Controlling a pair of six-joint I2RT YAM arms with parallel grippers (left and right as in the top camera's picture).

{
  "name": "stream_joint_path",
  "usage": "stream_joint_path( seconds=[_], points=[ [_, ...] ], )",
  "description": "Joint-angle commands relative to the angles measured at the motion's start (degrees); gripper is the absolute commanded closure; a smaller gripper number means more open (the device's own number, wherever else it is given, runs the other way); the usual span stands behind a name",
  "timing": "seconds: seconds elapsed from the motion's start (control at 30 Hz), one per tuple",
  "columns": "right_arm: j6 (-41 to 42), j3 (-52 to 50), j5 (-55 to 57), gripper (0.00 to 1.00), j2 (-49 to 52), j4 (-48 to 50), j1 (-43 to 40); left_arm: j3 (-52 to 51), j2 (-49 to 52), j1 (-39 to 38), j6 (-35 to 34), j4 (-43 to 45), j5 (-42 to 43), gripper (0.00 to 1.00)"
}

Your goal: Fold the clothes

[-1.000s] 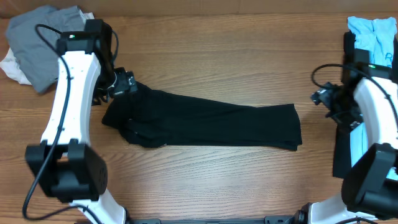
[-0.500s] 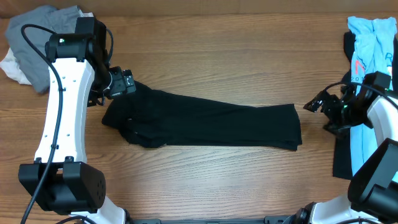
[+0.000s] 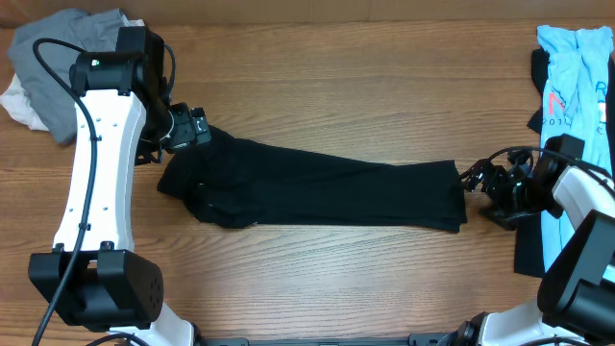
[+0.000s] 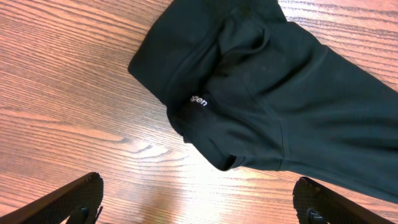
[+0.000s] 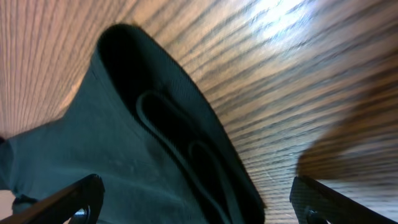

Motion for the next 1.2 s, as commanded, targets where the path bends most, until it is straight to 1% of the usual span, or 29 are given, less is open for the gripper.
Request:
stream_joint_path(
  seconds=[0.0, 0.17, 0.43, 0.47, 0.5, 0.53, 0.57, 0.6, 0.7, 0.73, 0.77, 0.8, 0.97, 1.1, 1.17],
  points=[
    [-0.85, -2.32, -4.26, 0.00, -0.46, 1.33, 0.90, 1.09, -0.90, 0.20, 0.07, 0.24, 0.72, 0.00],
    [-0.63, -4.50, -4.72, 0.00, -0.46, 3.61, 4.11, 1.09, -0.90, 0.20, 0.09, 0.24, 0.85, 0.00],
    [0.66, -4.72, -3.89, 0.00, -0.46, 3.85, 8.31, 1.09, -0.90, 0.17, 0.55, 0.15, 0.85, 0.00],
    [0.66, -4.72, -3.78, 0.04, -0.46, 3.89, 8.39, 1.09, -0.90, 0.17, 0.55, 0.07, 0.85, 0.00],
    [0.76, -4.72, -3.67, 0.10, -0.46, 3.96, 8.41, 1.09, -0.90, 0.17, 0.55, 0.04, 0.85, 0.00],
    [1.11, -4.72, -3.58, 0.25, -0.46, 4.00, 8.41, 1.09, -0.90, 0.17, 0.55, 0.04, 0.85, 0.00],
    [1.86, -4.72, -3.28, 0.37, -0.46, 4.11, 8.41, 1.09, -0.90, 0.17, 0.55, 0.07, 0.85, 0.00],
    [2.45, -4.72, -2.84, 0.45, -0.46, 4.22, 8.41, 1.09, -0.90, 0.17, 0.55, 0.07, 0.85, 0.00],
    [2.36, -4.72, -2.84, 0.59, -0.46, 4.87, 8.41, 1.09, -0.90, 0.17, 0.55, 0.07, 0.85, 0.00],
    [2.40, -4.72, -2.86, 0.77, -0.46, 5.18, 8.41, 1.09, -0.90, 0.17, 0.52, 0.09, 0.85, 0.00],
    [2.47, -4.70, -2.86, 0.89, -0.46, 5.27, 8.41, 1.09, -0.90, 0.17, 0.52, 0.07, 0.85, 0.00],
    [3.26, -4.68, -2.82, 0.96, -0.46, 5.29, 8.41, 1.09, -0.90, 0.17, 0.52, 0.09, 0.85, 0.00],
    [4.96, -3.61, -1.29, 0.96, -0.48, 5.16, 7.74, 1.09, -0.90, 0.17, 0.52, 0.09, 0.81, 0.00],
    [4.98, -0.37, -0.48, 0.96, -0.48, 2.54, 6.73, 1.09, -0.90, 0.17, 0.48, 0.13, 0.83, 0.00],
    [5.46, 1.84, 1.68, 0.96, -0.48, 0.26, 6.34, 1.09, -0.90, 0.17, 0.48, 0.11, 0.87, 0.00]
  ],
)
